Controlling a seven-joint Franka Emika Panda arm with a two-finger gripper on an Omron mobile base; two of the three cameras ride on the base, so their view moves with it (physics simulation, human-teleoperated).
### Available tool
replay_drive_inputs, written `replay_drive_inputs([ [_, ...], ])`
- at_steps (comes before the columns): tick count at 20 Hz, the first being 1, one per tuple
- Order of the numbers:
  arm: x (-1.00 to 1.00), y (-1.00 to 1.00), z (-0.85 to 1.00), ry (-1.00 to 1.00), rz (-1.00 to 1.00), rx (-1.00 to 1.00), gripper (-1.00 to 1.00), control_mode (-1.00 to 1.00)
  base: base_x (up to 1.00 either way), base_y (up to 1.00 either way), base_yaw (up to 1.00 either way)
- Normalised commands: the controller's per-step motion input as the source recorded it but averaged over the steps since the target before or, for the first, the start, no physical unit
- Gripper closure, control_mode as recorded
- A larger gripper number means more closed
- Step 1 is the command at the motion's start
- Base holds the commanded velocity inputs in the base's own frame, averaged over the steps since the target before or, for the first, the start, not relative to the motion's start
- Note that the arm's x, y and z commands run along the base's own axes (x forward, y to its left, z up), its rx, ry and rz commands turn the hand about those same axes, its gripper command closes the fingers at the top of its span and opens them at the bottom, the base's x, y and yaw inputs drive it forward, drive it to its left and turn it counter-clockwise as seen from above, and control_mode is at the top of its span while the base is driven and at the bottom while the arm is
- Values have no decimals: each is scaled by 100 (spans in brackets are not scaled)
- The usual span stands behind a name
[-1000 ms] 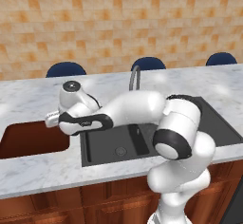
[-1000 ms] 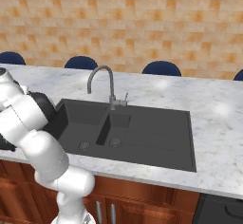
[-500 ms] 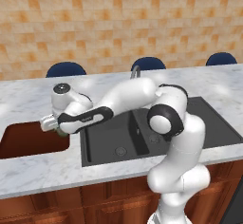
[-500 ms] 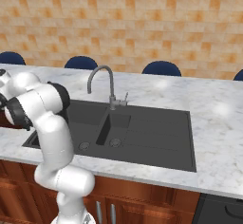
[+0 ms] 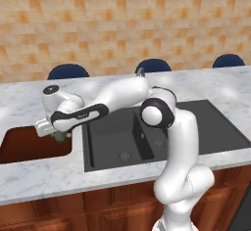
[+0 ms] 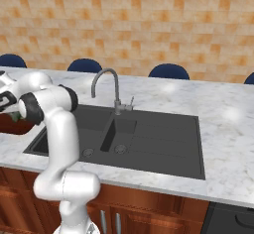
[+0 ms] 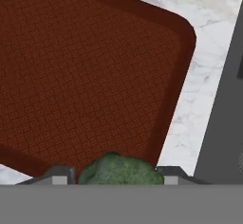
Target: Pick up all produce items and place them in the sink. Turn on the sink faucet to wash them. Then turn the sink off and put them in the tray.
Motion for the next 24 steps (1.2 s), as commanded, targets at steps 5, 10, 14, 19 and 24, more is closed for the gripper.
replay_drive_inputs([
  [5, 25, 0, -32, 6, 0, -4, 100, -100, 0, 0, 0],
  [10, 19, 0, -37, 1, 0, -1, 100, -100, 0, 0, 0],
  [14, 1, 0, -22, 0, 0, 0, 100, -100, 0, 0, 0],
  [19, 2, 0, -13, 0, 0, 1, 100, -100, 0, 0, 0],
  [24, 14, 0, -13, 0, 0, 0, -100, -100, 0, 0, 0],
])
